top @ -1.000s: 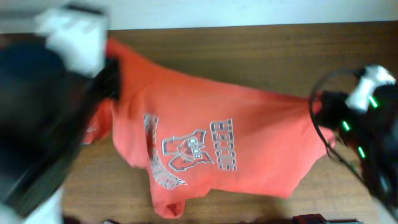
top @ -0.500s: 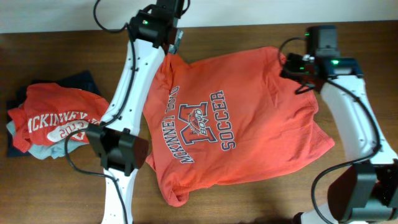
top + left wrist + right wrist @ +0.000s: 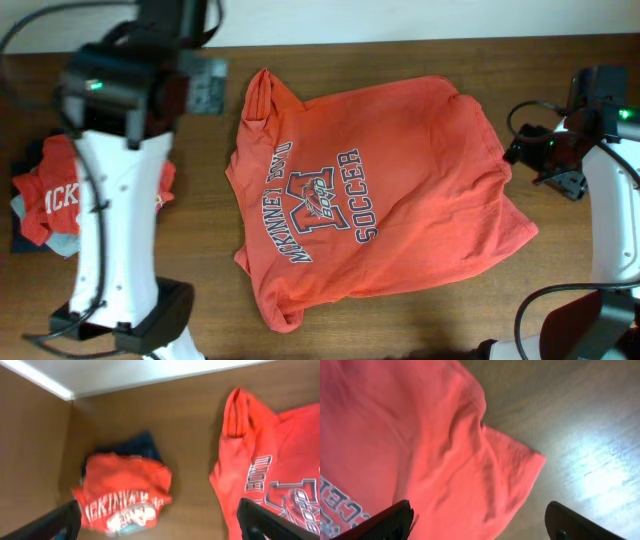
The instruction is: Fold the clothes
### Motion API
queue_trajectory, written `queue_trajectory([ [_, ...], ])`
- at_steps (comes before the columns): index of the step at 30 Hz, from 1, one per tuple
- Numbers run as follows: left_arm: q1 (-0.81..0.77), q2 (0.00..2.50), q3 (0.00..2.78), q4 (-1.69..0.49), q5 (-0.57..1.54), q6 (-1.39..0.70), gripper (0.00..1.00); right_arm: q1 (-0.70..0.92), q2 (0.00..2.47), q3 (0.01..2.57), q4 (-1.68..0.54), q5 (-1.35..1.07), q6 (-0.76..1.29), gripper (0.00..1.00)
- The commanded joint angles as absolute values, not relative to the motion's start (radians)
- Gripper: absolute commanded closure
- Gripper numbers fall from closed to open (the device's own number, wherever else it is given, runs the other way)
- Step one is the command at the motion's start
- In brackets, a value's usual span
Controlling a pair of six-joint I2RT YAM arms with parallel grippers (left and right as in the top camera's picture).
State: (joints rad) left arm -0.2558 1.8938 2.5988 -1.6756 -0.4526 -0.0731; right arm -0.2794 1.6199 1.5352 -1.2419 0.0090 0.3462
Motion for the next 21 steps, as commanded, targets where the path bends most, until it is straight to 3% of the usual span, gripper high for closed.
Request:
queue_trajectory([
  [1,-0.150,1.909,2.581,-1.688,-0.218,-0.141,0.01,-0.299,1.655,1.535,-1.304,0.031,0.326,0.11],
  [10,-0.056,1.910,2.580,-1.688,-0.108,-0.115,0.01,-0.460,1.742,1.262,-1.219,-0.033,0.351,0.16],
  [15,-0.056,1.915,2.580,-1.687,-0.108,-0.115,0.01,-0.513,1.742,1.089,-1.030,-0.158,0.342,0.16],
  [21,-0.056,1.915,2.580,-1.682,-0.108,-0.115,0.01,-0.510,1.742,0.966,-0.834,-0.233,0.357,0.28],
])
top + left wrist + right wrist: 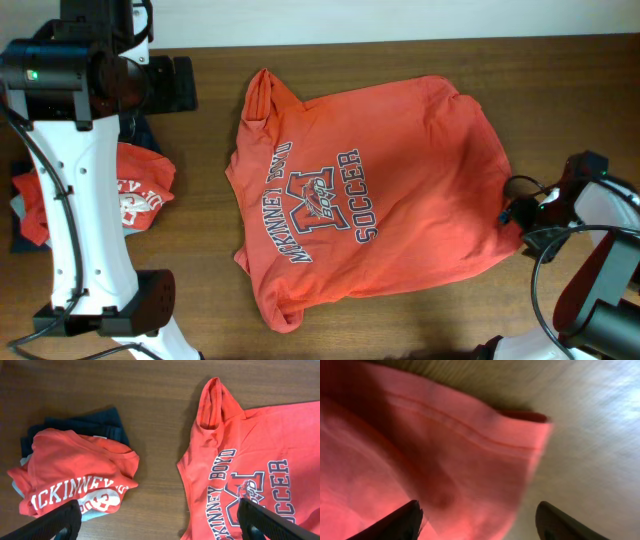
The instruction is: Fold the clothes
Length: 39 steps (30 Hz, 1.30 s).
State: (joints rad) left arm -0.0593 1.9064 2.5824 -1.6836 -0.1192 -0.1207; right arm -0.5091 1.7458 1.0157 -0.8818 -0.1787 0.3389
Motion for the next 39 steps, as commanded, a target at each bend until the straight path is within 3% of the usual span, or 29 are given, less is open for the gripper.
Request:
queue_trajectory([
  [1,-0.056,1.915,2.580,-1.684,-0.108,-0.115,0.01,-0.510,1.742,0.956,-0.820,-0.233,0.357,0.28],
  [3,-0.056,1.915,2.580,-1.685,-0.108,-0.115,0.01,-0.511,1.742,0.934,-0.788,-0.231,0.376,0.30],
  [4,-0.056,1.915,2.580,-1.684,-0.108,-0.115,0.01,-0.511,1.742,0.923,-0.765,-0.232,0.383,0.39],
  [5,-0.056,1.915,2.580,-1.682,-0.108,-0.115,0.01,-0.511,1.742,0.923,-0.762,-0.232,0.382,0.55],
  [7,-0.056,1.915,2.580,-1.679,-0.108,-0.115,0.01,-0.511,1.731,0.949,-0.813,-0.232,0.382,0.73],
  [9,-0.056,1.915,2.580,-1.679,-0.109,-0.115,0.01,-0.511,1.707,1.002,-0.907,-0.199,0.381,0.77],
  [14,-0.056,1.915,2.580,-1.668,-0.109,-0.115,0.01,-0.511,1.616,1.254,-1.210,-0.026,0.378,0.78],
  [20,-0.056,1.915,2.580,-1.655,-0.108,-0.115,0.01,-0.511,1.613,1.277,-1.225,0.004,0.379,0.78],
  [22,-0.056,1.916,2.580,-1.658,-0.108,-0.115,0.01,-0.511,1.613,1.254,-1.188,-0.056,0.366,0.75],
  [26,-0.056,1.953,2.479,-1.639,-0.039,-0.046,0.01,-0.510,1.613,1.246,-1.114,-0.344,0.179,0.56],
  [28,-0.057,1.992,2.393,-1.597,0.047,-0.008,0.11,-0.510,1.613,1.246,-1.088,-0.456,0.118,0.51],
  [30,-0.059,2.033,2.299,-1.547,0.084,0.001,0.30,-0.510,1.613,1.246,-1.072,-0.533,0.087,0.48],
  [31,-0.059,2.039,2.284,-1.539,0.087,0.001,0.33,-0.510,1.613,1.246,-1.071,-0.542,0.083,0.48],
  [34,-0.059,2.099,2.148,-1.484,0.111,0.001,0.61,-0.510,1.613,1.246,-1.069,-0.546,0.082,0.46],
  [39,-0.073,2.179,2.010,-1.394,0.184,0.041,0.92,-0.510,1.613,1.246,-1.062,-0.546,0.083,0.43],
])
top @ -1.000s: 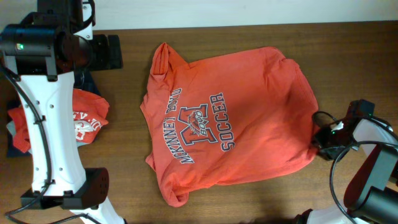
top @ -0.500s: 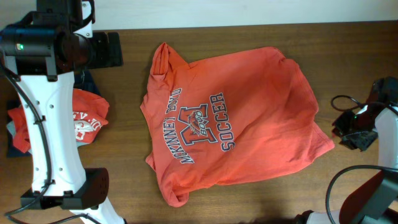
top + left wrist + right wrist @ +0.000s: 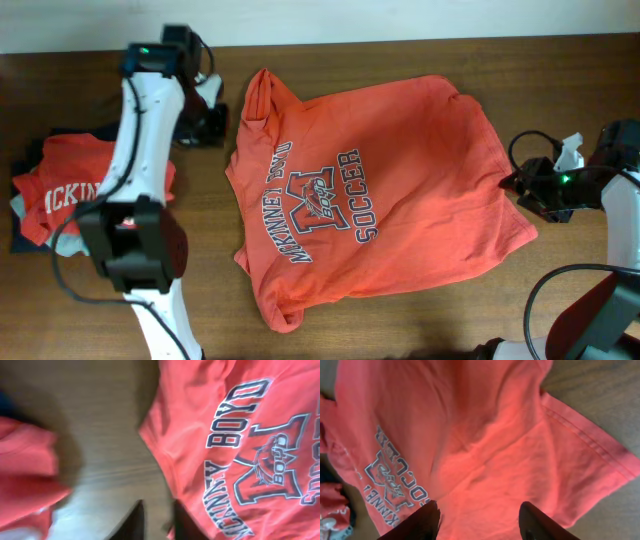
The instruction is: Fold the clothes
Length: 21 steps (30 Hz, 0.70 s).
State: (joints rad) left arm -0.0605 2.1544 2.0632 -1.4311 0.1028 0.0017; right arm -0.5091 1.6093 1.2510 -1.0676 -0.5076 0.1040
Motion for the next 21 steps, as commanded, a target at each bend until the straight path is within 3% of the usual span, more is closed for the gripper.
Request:
queue_trajectory([
  [1,-0.080,2.197,1.985,-1.364,0.196,0.056,0.99,-0.510,1.613,1.246,-1.060,-0.546,0.083,0.42],
  [5,-0.116,2.258,1.906,-1.243,0.221,0.121,0.99,-0.510,1.613,1.246,-1.058,-0.546,0.083,0.41],
  [16,-0.137,2.416,1.898,-1.198,0.213,0.118,0.99,-0.510,1.613,1.246,-1.054,-0.537,0.084,0.41],
  [21,-0.102,2.474,1.899,-0.941,0.017,0.038,1.00,-0.510,1.613,1.246,-1.045,-0.534,0.086,0.41],
])
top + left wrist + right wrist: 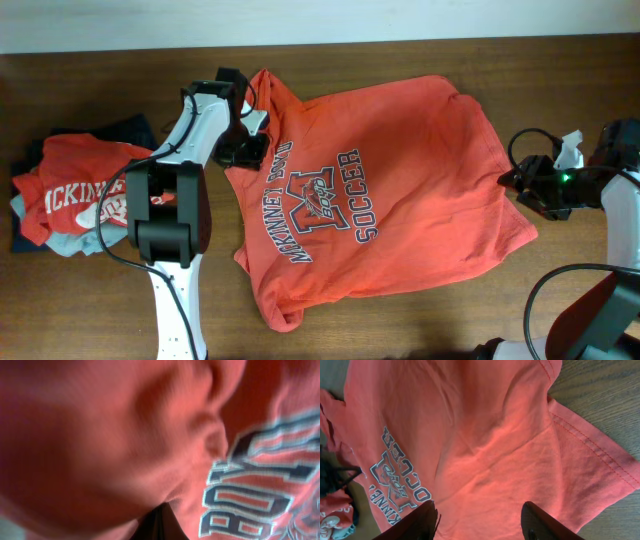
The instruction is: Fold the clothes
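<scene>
An orange T-shirt (370,190) with "McKinney Boyd Soccer" print lies spread face up in the middle of the table. My left gripper (245,148) sits on its left edge near the sleeve. In the left wrist view orange cloth (125,435) fills the frame and bunches at the gripper (161,527), whose dark fingers are closed together on it. My right gripper (515,183) hovers at the shirt's right edge. In the right wrist view it (482,525) stands open, its fingertips (427,520) wide apart over the shirt (485,450).
A pile of folded clothes (70,195), orange on top of dark and grey pieces, lies at the table's left edge. Bare wooden table (560,80) shows round the shirt. A cable loops by the right arm (610,180).
My left gripper has moved from the bare table beside the shirt's upper left onto the shirt's left edge, and cloth now sits in its closed fingers. The right gripper has hardly moved.
My left gripper was open, high over the back left near the folded pile. It then stood by the shirt's upper left with fingers nearly together, and now grips the left edge. The right gripper stayed open, shifting along the shirt's right edge.
</scene>
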### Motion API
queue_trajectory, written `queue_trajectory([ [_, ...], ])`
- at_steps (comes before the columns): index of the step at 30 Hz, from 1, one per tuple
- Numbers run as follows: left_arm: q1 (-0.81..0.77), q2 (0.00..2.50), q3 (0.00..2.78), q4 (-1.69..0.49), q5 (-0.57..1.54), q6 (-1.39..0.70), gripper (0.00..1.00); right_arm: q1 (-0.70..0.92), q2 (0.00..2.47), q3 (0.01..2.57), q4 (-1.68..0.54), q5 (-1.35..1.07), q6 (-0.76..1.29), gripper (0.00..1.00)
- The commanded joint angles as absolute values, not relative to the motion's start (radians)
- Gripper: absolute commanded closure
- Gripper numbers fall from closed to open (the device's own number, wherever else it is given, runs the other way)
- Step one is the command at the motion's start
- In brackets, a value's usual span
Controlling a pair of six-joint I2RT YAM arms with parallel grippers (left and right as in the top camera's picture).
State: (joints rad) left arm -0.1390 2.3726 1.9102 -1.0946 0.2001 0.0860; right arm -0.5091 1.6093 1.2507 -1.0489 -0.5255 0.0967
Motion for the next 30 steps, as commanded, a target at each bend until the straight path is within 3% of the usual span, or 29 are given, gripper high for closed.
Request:
queue_trajectory([
  [1,-0.091,2.485,1.899,-0.898,0.019,0.038,1.00,-0.510,1.613,1.246,-1.043,-0.534,0.086,0.41],
  [7,-0.013,2.511,1.929,-0.738,0.134,-0.001,0.98,-0.510,1.613,1.246,-1.040,-0.535,0.086,0.41],
  [10,0.019,2.511,2.051,-0.766,0.224,0.000,0.78,-0.510,1.613,1.246,-1.044,-0.535,0.086,0.41],
  [14,0.036,2.511,2.282,-0.926,0.233,0.031,0.61,-0.510,1.613,1.246,-1.058,-0.534,0.085,0.41],
  [17,0.044,2.511,2.510,-1.130,0.228,0.058,0.32,-0.510,1.613,1.246,-1.059,-0.515,0.086,0.39],
  [18,0.047,2.511,2.623,-1.233,0.229,0.058,0.27,-0.510,1.613,1.246,-1.059,-0.499,0.085,0.35],
  [21,0.049,2.511,2.828,-1.433,0.228,0.058,0.24,-0.510,1.613,1.245,-1.059,-0.446,0.085,0.32],
  [25,0.049,2.508,3.078,-1.687,0.221,0.058,0.24,-0.458,1.617,1.216,-1.056,-0.439,0.086,0.62],
  [30,0.049,2.383,3.136,-1.688,0.255,0.046,0.28,-0.332,1.659,1.124,-0.981,-0.301,0.189,0.85],
])
